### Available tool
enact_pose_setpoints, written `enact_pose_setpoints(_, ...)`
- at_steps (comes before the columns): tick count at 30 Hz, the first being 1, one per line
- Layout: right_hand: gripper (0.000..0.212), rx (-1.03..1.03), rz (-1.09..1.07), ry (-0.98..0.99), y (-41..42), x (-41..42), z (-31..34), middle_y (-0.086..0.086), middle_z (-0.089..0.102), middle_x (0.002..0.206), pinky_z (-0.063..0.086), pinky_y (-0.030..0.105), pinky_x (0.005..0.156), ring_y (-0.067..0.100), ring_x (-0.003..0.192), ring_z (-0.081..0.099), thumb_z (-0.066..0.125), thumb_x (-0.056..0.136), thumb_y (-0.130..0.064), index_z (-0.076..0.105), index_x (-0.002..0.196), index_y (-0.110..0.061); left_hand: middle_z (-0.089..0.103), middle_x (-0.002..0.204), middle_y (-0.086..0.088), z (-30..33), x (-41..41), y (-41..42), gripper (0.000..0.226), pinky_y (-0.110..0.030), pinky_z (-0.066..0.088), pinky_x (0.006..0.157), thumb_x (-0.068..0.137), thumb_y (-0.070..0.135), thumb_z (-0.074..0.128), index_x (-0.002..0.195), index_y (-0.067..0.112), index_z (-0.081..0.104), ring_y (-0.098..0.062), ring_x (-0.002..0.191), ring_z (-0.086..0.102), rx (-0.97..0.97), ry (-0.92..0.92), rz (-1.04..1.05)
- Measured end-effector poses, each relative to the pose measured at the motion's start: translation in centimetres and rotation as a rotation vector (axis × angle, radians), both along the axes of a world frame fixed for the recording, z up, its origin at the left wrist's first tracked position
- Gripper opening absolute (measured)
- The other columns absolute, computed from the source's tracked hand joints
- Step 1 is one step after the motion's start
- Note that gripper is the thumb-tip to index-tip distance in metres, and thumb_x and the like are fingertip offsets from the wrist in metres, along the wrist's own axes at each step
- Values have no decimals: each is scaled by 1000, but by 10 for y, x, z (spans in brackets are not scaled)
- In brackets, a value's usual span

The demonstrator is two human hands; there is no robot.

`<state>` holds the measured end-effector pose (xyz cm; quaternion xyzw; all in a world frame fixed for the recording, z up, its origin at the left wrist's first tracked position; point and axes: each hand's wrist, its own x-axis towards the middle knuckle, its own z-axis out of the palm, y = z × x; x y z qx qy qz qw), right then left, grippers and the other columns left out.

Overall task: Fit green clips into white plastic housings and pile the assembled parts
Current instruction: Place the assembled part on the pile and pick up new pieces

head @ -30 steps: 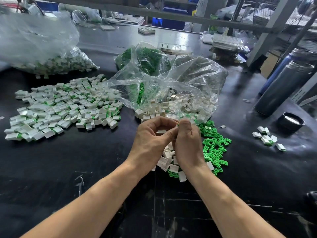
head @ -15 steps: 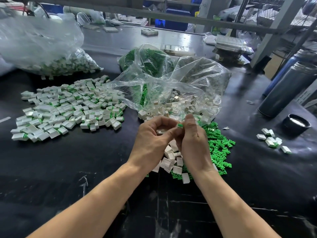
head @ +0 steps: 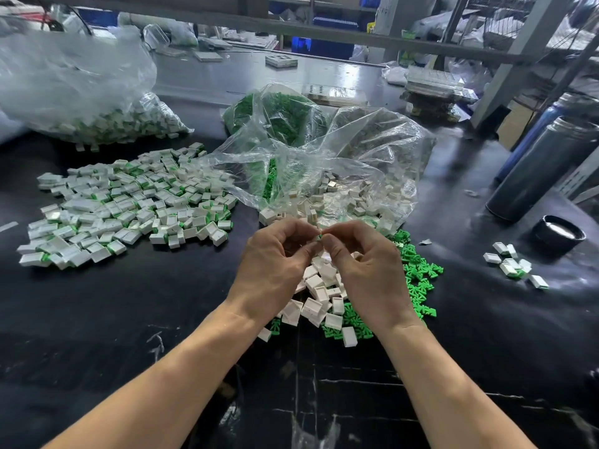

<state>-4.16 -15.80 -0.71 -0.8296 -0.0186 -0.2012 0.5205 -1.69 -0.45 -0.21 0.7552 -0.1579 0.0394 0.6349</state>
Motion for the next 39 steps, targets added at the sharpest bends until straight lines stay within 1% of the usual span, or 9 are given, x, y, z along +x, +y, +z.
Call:
enact_pose_setpoints(7,8,-75,5,22,-1,-2,4,-11,68,78,48,13,64,1,74,62,72,95,-21,68,90,-27,74,87,14,1,2,6,11,-14,52,73,90,15,78,97,23,74,-1,82,69,68,-17,-14)
enact_pose_setpoints(11,9,-119,7,60,-1,-2,4,-9,66,79,51,19,63,5,73,62,70,94,-22,65,88,-27,73,85,15,2,4,8,12,-10,49,72,90,14,78,92,24,74,1,81,68,135,-36,-25)
enact_pose_setpoints(16,1,-79,-72,75,-6,-1,2,-14,69,82,47,9,65,-6,76,63,69,98,-28,70,97,-27,67,90,15,2,14,26,12,-10,50,67,88,19,78,92,28,71,6,82,63,349,-55,62)
enact_pose_setpoints(18,6,-77,-131,99,-14,1,2,-15,71,88,53,16,71,-1,80,67,68,99,-31,71,103,-28,65,93,16,2,23,41,8,-9,49,66,88,22,78,92,27,73,3,81,62,481,-54,177)
enact_pose_setpoints(20,8,-122,-192,138,-23,3,1,-13,71,88,59,34,75,9,82,69,67,99,-32,72,103,-27,68,94,11,2,32,55,5,-18,48,73,88,25,80,91,27,76,-2,81,62,616,-56,310)
enact_pose_setpoints(24,11,-239,-284,209,-38,5,1,-14,70,82,55,36,78,11,82,66,66,98,-34,72,92,-27,74,99,0,3,46,75,7,-44,53,93,87,25,80,93,24,78,-23,95,67,764,-63,507)
enact_pose_setpoints(30,14,-314,-387,335,-58,8,5,-22,64,70,52,36,80,16,82,66,69,95,-35,69,82,-31,74,101,-8,-1,54,86,17,-48,51,93,88,22,79,103,15,76,-33,97,67,763,-113,670)
enact_pose_setpoints(35,15,-334,-361,406,-67,8,6,-17,69,81,57,39,88,17,88,68,72,93,-34,69,78,-35,67,110,-14,-3,57,93,24,-50,50,95,90,20,76,112,11,71,-35,101,63,757,-125,725)
enact_pose_setpoints(39,9,-337,-298,449,-68,7,7,-19,68,83,57,40,90,11,86,66,73,93,-32,73,85,-36,68,100,-4,2,51,81,12,-37,51,80,92,21,75,102,16,72,-22,86,63,661,-199,610)
